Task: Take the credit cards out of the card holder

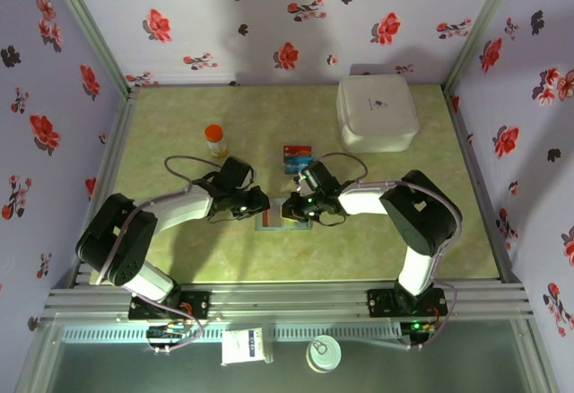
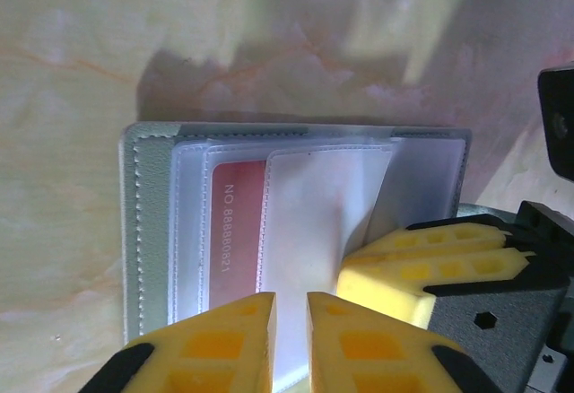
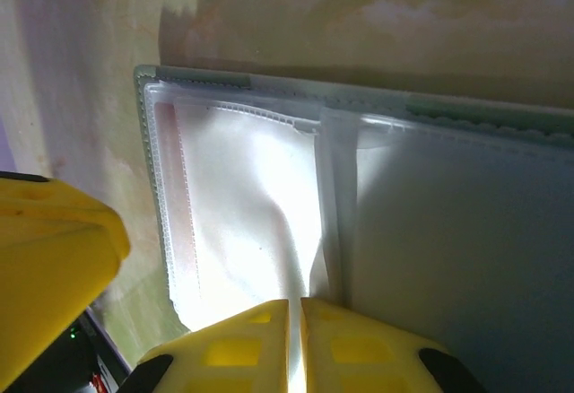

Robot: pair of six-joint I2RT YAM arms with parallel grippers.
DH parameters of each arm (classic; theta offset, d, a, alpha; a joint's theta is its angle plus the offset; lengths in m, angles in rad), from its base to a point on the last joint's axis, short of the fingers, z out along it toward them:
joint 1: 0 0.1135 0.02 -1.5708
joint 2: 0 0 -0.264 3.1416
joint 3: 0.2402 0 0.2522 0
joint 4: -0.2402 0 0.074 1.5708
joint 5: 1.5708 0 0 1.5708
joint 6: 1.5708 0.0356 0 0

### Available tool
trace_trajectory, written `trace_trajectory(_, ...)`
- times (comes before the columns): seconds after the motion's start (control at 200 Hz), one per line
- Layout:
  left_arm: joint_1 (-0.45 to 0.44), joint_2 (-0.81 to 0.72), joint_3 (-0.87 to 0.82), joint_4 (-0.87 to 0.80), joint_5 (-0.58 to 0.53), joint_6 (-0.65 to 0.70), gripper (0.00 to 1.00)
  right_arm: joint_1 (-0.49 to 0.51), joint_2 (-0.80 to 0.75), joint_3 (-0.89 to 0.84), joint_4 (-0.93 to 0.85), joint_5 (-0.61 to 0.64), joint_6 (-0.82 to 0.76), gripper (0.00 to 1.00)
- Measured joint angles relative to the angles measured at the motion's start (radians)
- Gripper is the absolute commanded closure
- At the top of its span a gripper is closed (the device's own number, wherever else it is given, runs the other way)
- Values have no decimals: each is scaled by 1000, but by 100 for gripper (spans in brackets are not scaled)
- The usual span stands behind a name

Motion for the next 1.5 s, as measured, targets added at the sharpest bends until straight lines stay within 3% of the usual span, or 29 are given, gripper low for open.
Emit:
trace_trajectory(0.29,-14,17,0,17,-15,-25,68,-8,0,-23,47,-21,19,90)
trace_trajectory(1.15,-27,62,0,66,-15,-44,70,-16,8,-56,130,-62,62,90)
trace_trajectory(1.305,-28,62,0,66,-16,-47,62,-16,8,-57,130,-62,62,90)
trace_trajectory(1.5,-31,59,1,66,-16,-47,60,-17,8,-58,132,-62,62,90)
